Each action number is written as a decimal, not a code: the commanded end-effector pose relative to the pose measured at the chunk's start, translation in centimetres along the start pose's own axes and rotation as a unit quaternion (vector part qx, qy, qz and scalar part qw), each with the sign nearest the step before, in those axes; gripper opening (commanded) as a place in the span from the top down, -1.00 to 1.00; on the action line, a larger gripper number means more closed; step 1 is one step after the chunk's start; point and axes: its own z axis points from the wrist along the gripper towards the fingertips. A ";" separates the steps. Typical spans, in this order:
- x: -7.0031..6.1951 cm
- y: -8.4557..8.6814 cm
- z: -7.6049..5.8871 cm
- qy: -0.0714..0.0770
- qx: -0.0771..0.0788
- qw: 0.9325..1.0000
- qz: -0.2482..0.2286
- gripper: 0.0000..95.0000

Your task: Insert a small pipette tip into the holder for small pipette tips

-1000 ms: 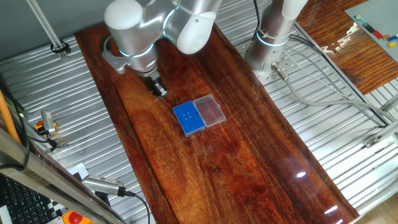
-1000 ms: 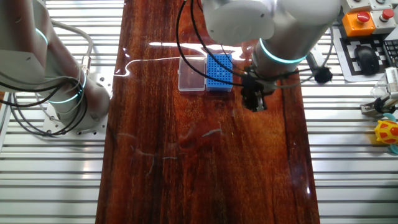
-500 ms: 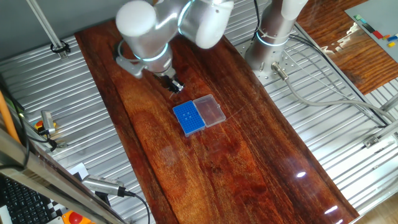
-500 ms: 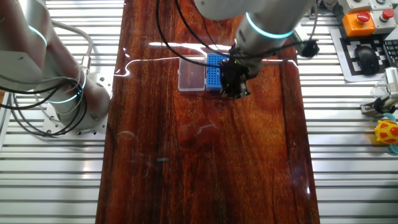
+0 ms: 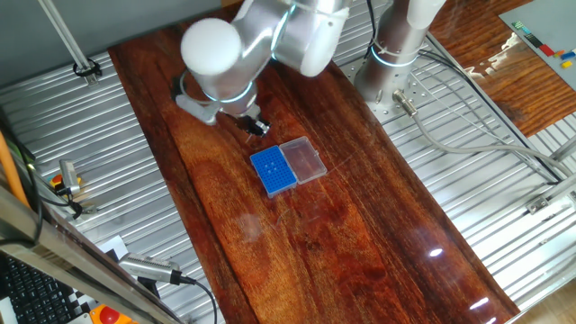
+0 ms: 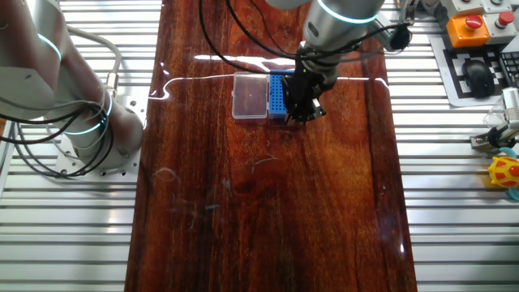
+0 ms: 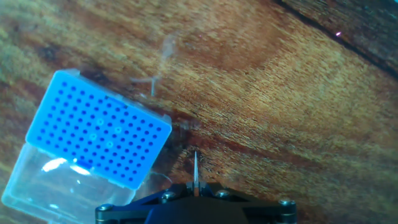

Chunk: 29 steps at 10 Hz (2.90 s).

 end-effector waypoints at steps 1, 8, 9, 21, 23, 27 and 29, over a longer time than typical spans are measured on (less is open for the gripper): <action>-1.5 1.1 0.9 0.011 0.004 0.999 -0.039 1.00; -1.9 1.6 0.5 0.037 0.026 0.995 -0.087 1.00; -1.9 1.6 0.5 0.043 0.032 0.994 -0.094 1.00; -1.9 2.0 1.1 0.069 0.058 0.986 -0.139 1.00; -2.0 2.0 1.2 0.070 0.060 0.986 -0.141 1.00; -2.2 2.0 1.1 0.076 0.067 0.983 -0.151 1.00; -2.1 2.0 0.9 0.079 0.069 0.983 -0.152 1.00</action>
